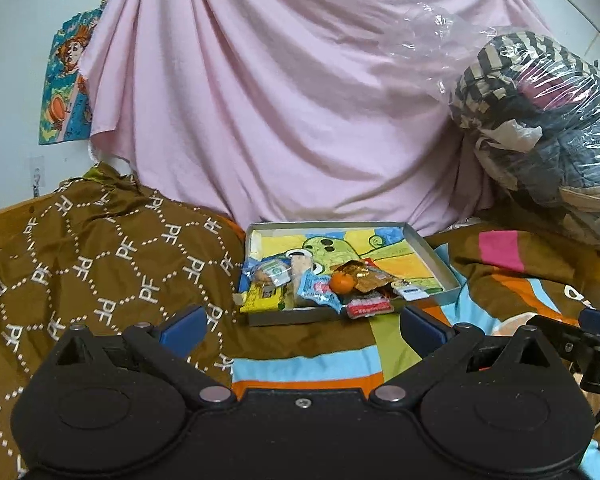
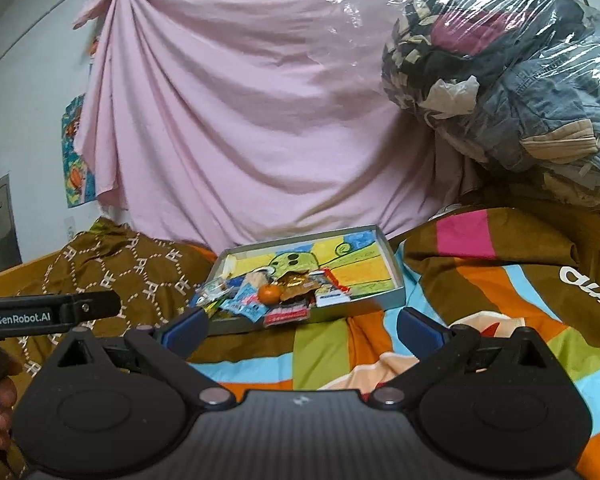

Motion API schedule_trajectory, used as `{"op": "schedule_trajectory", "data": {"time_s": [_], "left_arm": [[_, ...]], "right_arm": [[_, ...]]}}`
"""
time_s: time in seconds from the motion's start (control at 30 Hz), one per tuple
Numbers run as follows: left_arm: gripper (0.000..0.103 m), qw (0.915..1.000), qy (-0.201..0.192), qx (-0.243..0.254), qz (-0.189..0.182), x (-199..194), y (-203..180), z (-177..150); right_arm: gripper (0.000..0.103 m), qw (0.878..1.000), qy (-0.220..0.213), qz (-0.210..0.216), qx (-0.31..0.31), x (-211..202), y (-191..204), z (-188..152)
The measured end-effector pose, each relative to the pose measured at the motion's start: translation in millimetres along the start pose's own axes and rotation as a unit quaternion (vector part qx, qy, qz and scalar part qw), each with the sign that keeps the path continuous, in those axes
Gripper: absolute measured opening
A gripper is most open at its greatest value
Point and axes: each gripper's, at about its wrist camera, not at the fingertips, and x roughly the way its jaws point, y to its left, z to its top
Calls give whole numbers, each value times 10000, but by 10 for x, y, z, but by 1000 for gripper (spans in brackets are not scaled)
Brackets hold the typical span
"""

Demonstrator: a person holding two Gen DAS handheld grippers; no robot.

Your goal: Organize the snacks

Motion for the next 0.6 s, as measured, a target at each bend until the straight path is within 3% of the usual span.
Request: {"op": "schedule_trajectory", "data": {"time_s": [0.3,0.6], "left_arm": [[102,9996,78,229,117,-116,34,-298],[102,9993,309,-67,191,-70,247,-524]], "right_arm": [[103,9996,188,58,-207,-30,120,-115],[103,9984,492,-17,-270,44,181,-280]]}}
